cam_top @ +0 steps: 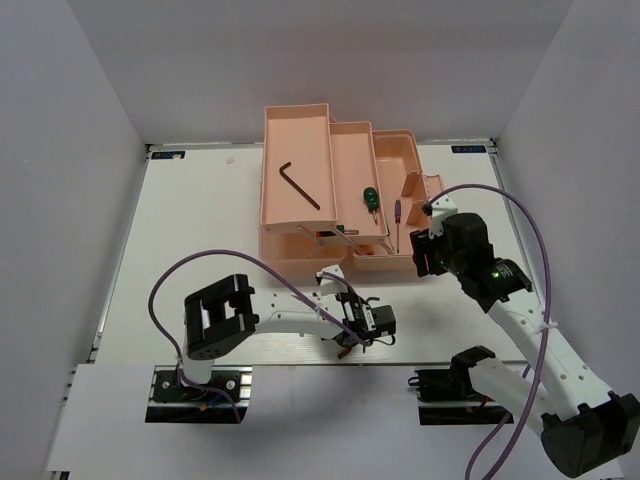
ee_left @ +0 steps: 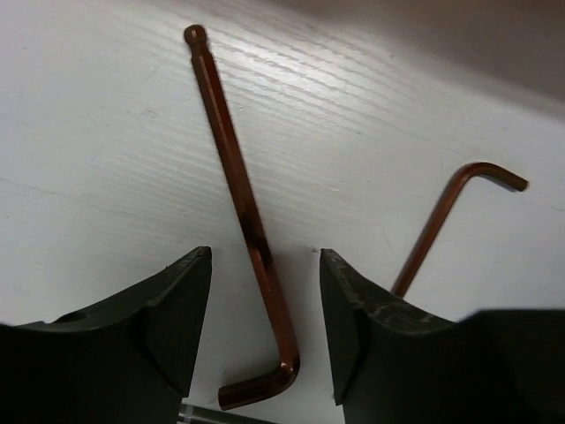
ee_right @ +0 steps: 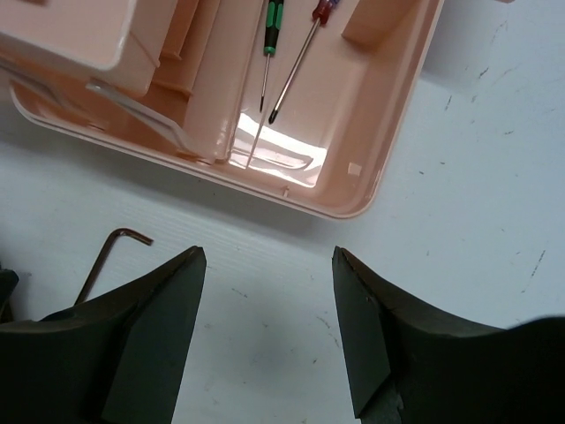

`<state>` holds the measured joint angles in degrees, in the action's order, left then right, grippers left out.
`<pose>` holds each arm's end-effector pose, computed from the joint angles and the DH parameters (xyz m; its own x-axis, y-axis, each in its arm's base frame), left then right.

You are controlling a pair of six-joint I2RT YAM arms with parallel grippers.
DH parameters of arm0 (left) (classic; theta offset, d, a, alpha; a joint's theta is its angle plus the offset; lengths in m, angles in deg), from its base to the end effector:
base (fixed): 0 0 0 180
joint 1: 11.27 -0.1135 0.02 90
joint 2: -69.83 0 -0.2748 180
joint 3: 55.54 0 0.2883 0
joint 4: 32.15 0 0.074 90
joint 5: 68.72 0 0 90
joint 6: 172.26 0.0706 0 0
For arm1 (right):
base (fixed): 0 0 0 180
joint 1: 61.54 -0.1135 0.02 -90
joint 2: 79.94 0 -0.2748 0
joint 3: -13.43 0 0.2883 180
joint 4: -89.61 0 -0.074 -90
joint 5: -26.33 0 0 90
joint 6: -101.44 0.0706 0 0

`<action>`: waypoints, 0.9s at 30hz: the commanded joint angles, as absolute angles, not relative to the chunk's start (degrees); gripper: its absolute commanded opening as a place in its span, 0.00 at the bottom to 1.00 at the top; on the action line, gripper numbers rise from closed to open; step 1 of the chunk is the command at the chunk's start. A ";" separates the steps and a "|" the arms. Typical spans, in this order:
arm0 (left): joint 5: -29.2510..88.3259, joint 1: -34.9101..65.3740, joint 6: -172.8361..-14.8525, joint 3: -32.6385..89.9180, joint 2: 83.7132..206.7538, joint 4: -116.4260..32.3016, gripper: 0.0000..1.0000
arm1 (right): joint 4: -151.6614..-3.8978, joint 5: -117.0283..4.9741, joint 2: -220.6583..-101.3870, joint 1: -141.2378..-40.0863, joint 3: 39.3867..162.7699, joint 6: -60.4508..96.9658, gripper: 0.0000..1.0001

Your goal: Sort the tools into containers

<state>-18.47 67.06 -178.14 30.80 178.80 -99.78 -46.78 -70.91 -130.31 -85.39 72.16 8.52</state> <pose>0.1200 -0.3580 0.1342 -0.7288 -0.2522 -0.6365 -0.2784 0.9585 -0.0610 0.2300 0.0920 0.2839 -0.5115 -0.2814 -0.8119 -0.3335 0.9358 -0.1142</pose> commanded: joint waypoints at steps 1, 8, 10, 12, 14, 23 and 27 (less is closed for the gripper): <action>-19.16 66.25 -181.14 29.42 177.49 -101.82 0.60 | -48.41 -68.33 -128.55 -83.60 71.76 10.91 0.66; -17.23 64.68 -180.53 28.72 179.87 -99.71 0.58 | -47.53 -65.70 -127.49 -81.75 71.15 11.00 0.66; -16.52 64.67 -179.30 28.19 179.87 -98.14 0.58 | -47.53 -65.25 -127.23 -81.31 70.53 11.00 0.66; -15.82 64.05 -178.68 26.88 179.87 -96.55 0.54 | -47.70 -64.37 -126.97 -80.44 70.36 12.67 0.66; -15.20 63.53 -178.15 26.17 179.87 -96.03 0.47 | -47.70 -64.20 -126.52 -79.74 69.92 13.11 0.66; -16.34 65.11 -176.58 27.65 178.55 -98.21 0.00 | -44.02 -57.08 -126.08 -78.32 70.44 9.62 0.36; -19.59 67.13 -167.10 34.41 177.06 -98.92 0.00 | -39.80 -50.24 -124.33 -78.23 69.74 4.42 0.00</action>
